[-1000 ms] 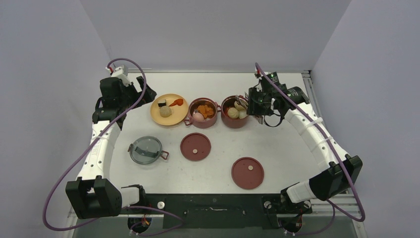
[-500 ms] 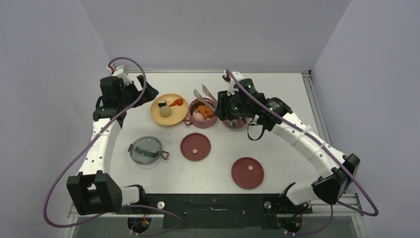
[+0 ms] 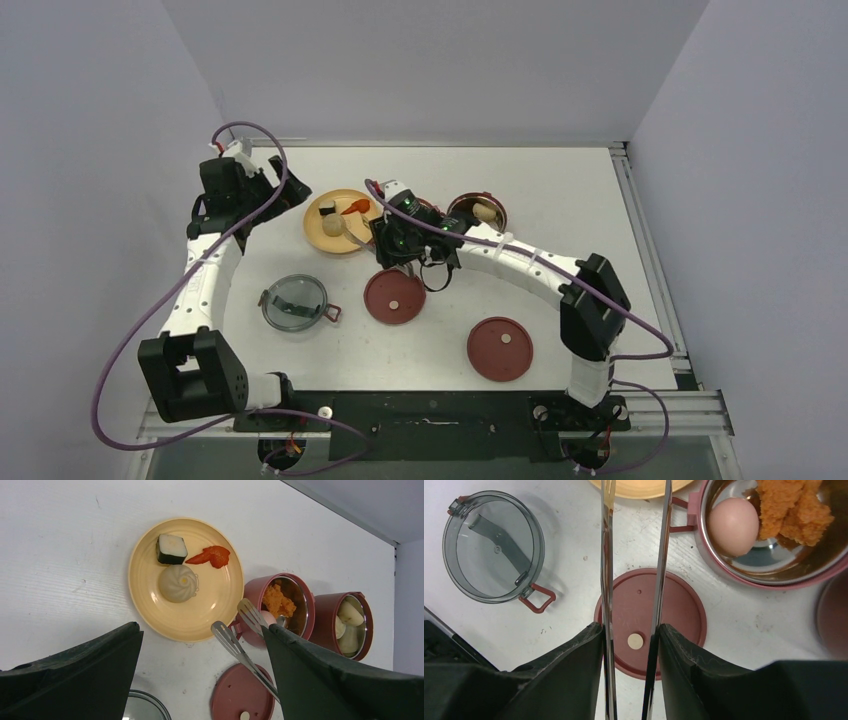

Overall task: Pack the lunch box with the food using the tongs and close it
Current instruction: Pick up the fake food from the plate, then place the fake food in the packing box.

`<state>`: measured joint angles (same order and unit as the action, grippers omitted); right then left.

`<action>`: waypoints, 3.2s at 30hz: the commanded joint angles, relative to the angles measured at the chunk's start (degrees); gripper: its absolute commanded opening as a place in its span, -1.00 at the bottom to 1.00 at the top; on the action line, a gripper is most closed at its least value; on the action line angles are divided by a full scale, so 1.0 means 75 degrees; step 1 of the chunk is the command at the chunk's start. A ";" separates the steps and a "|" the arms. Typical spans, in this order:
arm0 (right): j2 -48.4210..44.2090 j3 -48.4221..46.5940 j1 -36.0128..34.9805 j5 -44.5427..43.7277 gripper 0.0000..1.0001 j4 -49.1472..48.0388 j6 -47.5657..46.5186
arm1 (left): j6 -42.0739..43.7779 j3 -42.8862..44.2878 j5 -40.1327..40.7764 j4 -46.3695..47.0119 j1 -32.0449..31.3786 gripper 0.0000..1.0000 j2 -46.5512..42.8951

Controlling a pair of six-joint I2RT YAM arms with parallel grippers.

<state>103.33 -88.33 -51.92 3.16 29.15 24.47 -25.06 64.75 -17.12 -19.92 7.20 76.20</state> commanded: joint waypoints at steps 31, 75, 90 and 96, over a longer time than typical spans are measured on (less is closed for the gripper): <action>0.2618 -0.2466 -0.0099 -0.0020 -0.36 -0.0962 0.0286 | -0.0136 0.0068 -0.0218 0.0371 0.0093 0.95 -0.0066; -0.2413 0.2510 0.1501 0.0138 -0.41 -0.0240 0.0163 | -0.0139 0.0033 -0.0238 0.0430 0.0030 0.95 -0.0081; -0.2230 0.2367 0.1578 0.0179 -0.03 -0.0013 0.0026 | -0.0115 0.0044 -0.0271 0.0395 0.0015 0.95 -0.0047; -0.2330 0.2097 0.1602 0.0092 0.02 0.0133 -0.0045 | -0.0116 0.0044 -0.0272 0.0395 0.0013 0.95 -0.0038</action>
<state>88.55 -69.43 -40.42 5.37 30.33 24.71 -26.28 64.62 -18.28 -19.66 7.55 77.06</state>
